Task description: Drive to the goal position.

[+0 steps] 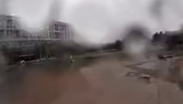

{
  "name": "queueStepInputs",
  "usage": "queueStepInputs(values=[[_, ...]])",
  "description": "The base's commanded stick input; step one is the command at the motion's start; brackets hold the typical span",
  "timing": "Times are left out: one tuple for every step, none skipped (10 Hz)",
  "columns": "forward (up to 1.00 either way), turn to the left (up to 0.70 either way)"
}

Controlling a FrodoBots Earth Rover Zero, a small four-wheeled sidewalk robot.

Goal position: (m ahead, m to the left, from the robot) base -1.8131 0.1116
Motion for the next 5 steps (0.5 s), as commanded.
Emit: queueStepInputs(values=[[1.0, 0.02], [1.0, 0.02], [1.0, 0.02], [1.0, 0.02], [1.0, 0.02]])
